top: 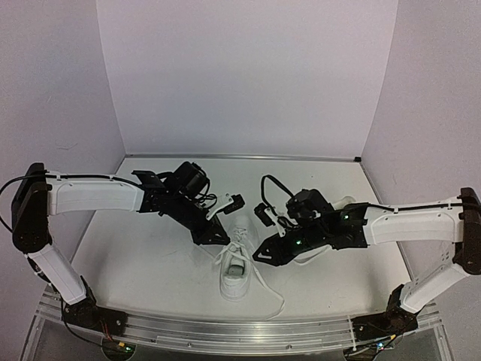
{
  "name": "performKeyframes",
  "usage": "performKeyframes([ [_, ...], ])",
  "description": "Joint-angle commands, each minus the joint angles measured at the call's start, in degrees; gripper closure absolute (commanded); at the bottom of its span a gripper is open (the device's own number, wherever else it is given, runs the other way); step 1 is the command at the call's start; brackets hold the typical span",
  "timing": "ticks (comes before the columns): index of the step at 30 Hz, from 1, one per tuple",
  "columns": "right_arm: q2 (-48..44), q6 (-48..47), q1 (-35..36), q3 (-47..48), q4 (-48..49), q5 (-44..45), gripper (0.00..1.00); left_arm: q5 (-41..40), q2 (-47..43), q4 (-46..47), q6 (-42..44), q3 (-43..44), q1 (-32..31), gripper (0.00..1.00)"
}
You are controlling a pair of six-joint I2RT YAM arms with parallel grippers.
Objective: Tie the shoes
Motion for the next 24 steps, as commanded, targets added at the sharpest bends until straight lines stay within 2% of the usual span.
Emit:
performKeyframes([
  [1,-0.8,0.2,0.4,-0.2,1.0,1.2,0.66,1.4,0.2,0.7,0.7,1.3,0.3,0.89],
  [6,-0.7,0.2,0.3,-0.5,1.0,1.3,0.66,2.2,0.6,0.3,1.1,1.9,0.3,0.92],
  [12,-0.7,0.2,0.4,-0.6,1.0,1.3,0.62,2.8,1.4,0.0,1.4,2.2,0.3,0.89],
  [18,-0.5,0.1,0.3,-0.5,0.9,1.5,0.63,2.1,0.9,0.1,1.2,2.5,0.3,1.00],
  [24,0.2,0.0,0.3,-1.3,1.0,1.6,0.63,0.2,-0.5,-0.9,1.1,3.5,0.3,1.00],
])
